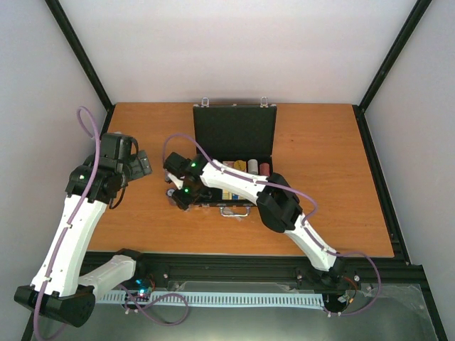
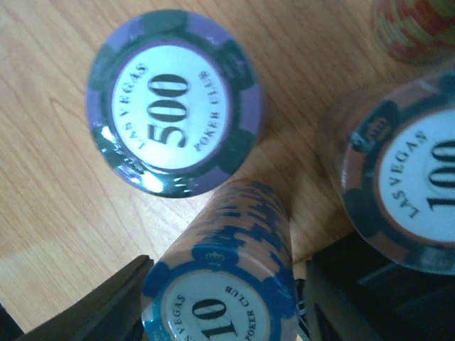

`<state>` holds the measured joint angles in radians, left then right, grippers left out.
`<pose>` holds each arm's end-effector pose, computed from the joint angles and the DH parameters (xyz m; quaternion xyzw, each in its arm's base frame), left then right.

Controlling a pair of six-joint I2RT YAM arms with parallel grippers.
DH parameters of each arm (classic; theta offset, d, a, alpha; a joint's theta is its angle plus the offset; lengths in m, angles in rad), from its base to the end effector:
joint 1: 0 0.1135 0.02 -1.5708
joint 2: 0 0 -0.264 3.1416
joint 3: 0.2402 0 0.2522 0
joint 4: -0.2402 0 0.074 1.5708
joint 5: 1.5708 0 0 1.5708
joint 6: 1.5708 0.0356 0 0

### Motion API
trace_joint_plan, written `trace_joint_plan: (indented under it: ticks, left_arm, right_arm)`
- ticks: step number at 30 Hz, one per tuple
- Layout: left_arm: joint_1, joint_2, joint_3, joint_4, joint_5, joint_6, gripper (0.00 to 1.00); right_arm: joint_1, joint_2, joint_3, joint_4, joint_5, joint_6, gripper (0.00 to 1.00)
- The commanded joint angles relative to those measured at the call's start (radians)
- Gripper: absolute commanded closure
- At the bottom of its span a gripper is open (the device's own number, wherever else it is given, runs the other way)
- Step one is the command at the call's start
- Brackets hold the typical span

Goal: Pack up texas hold em set

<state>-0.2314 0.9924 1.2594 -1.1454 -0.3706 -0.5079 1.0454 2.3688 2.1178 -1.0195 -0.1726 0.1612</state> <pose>0.1631 -0.0252 0.3746 -0.1893 0.9071 0.0411 0.3736 0.2422 0.4300 0.1909 -0.4331 0.8848 0.1547 0.0744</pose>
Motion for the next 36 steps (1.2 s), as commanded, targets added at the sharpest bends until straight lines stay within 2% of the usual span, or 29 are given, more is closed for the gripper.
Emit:
trace_joint_plan:
  ticks: [1, 6, 9, 13, 18, 25, 27, 31, 36]
  left_arm:
    - [0.005, -0.012, 0.007, -0.005, -0.005, 0.012, 0.00]
    - [0.004, -0.016, 0.002, -0.003, -0.003, 0.012, 0.00]
    - [0.004, -0.021, -0.004, -0.003, -0.002, 0.012, 0.00]
    - [0.004, -0.026, -0.010, -0.001, -0.002, 0.012, 0.00]
    - [0.004, -0.029, -0.014, 0.002, 0.004, 0.012, 0.00]
    - [0.004, -0.027, -0.023, 0.008, 0.011, 0.010, 0.00]
    - [0.004, -0.025, -0.024, 0.011, 0.016, 0.009, 0.00]
    - [0.004, -0.020, -0.032, 0.018, 0.030, 0.009, 0.00]
    - [0.005, -0.016, -0.039, 0.019, 0.034, 0.009, 0.00]
  right_arm:
    - [0.008, 0.014, 0.033, -0.017, -0.007, -0.006, 0.49]
    - [0.008, 0.001, 0.031, -0.031, -0.026, -0.019, 0.73]
    - [0.008, -0.030, 0.018, -0.033, -0.054, -0.036, 0.82]
    - [0.008, -0.096, -0.013, -0.031, -0.076, -0.064, 0.89]
    - [0.008, -0.213, -0.057, -0.023, -0.083, -0.127, 0.92]
    - [-0.014, -0.401, -0.266, 0.149, 0.241, -0.160, 0.95]
    - [-0.036, -0.420, -0.346, 0.234, 0.323, -0.186, 0.96]
    - [-0.075, -0.425, -0.480, 0.454, 0.390, -0.279, 0.97]
    - [-0.097, -0.348, -0.491, 0.570, 0.489, -0.381, 0.97]
